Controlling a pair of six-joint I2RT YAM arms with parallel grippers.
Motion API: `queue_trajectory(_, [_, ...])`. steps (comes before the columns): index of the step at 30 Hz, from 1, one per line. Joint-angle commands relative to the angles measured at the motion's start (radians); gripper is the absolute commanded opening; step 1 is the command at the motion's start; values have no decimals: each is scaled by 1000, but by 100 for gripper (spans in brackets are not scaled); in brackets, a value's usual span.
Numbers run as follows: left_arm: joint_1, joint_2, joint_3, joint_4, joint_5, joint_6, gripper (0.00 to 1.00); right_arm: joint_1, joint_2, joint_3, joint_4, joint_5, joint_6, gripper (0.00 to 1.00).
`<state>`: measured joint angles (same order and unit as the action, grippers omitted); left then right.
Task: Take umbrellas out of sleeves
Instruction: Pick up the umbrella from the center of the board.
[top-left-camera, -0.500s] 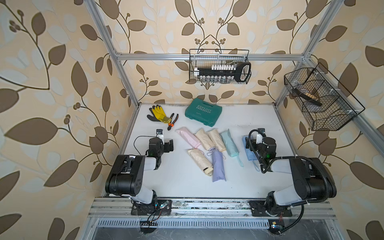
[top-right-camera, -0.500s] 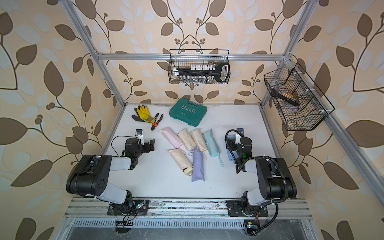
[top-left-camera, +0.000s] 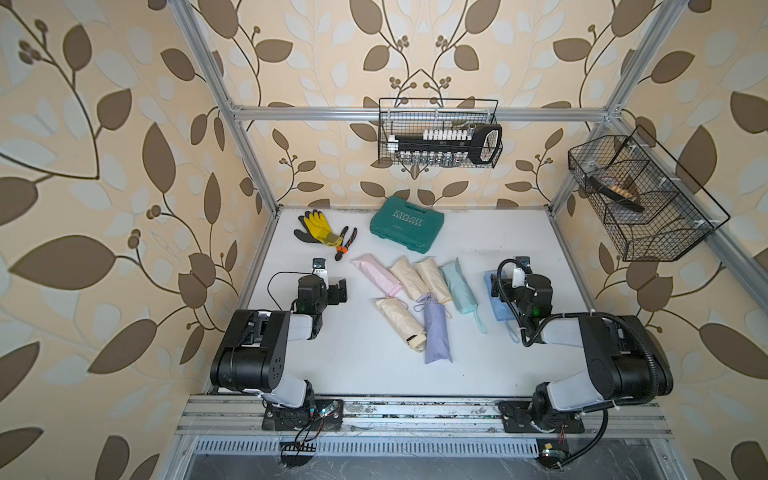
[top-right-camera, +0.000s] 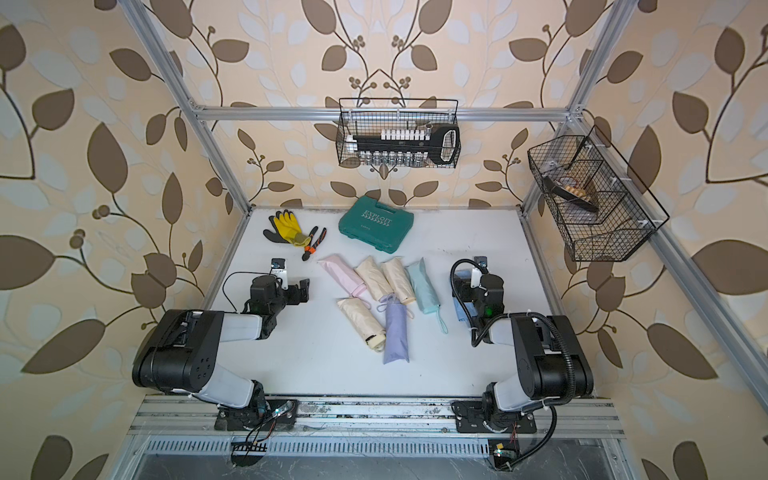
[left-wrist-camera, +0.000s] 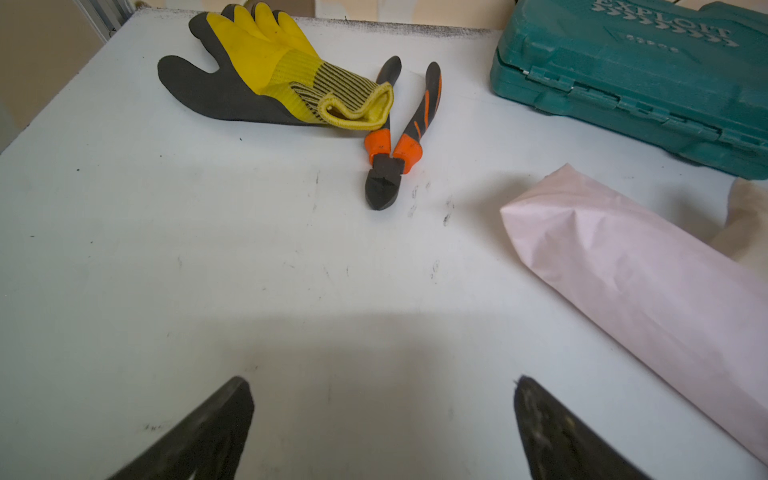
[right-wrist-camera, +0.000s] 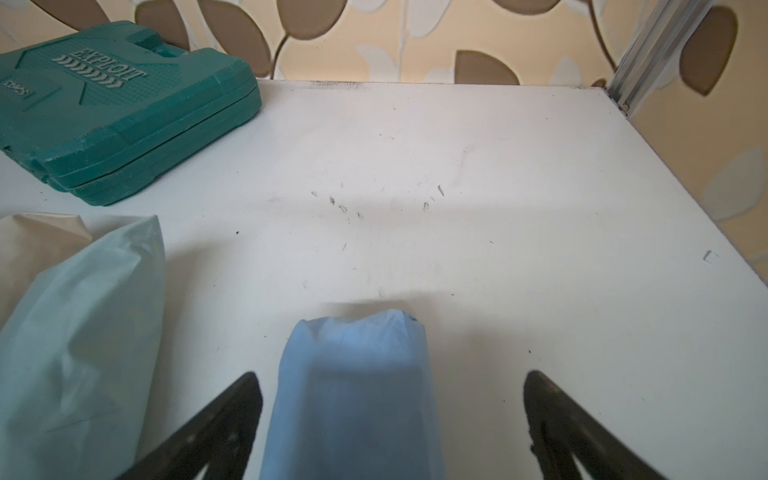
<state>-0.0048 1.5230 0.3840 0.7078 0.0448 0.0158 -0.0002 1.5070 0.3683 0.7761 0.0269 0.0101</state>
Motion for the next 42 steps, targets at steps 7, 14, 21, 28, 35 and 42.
queue_trajectory(7, [9,-20,18,18,-7,-11,99,6,-1,16,18,11,-3,99])
queue_trajectory(14, [8,-17,15,24,-9,-11,99,5,-1,14,19,11,-4,99])
queue_trajectory(21, [8,-9,10,48,-7,-8,99,5,-2,15,19,12,-4,99])
queue_trajectory(28, [9,11,-1,104,-6,-4,99,5,1,20,10,12,-3,99])
queue_trajectory(35, [6,-12,4,76,-41,-14,99,11,-21,30,-19,37,-1,99])
queue_trajectory(42, [6,-51,501,-791,-119,-128,99,10,-189,356,-612,30,123,99])
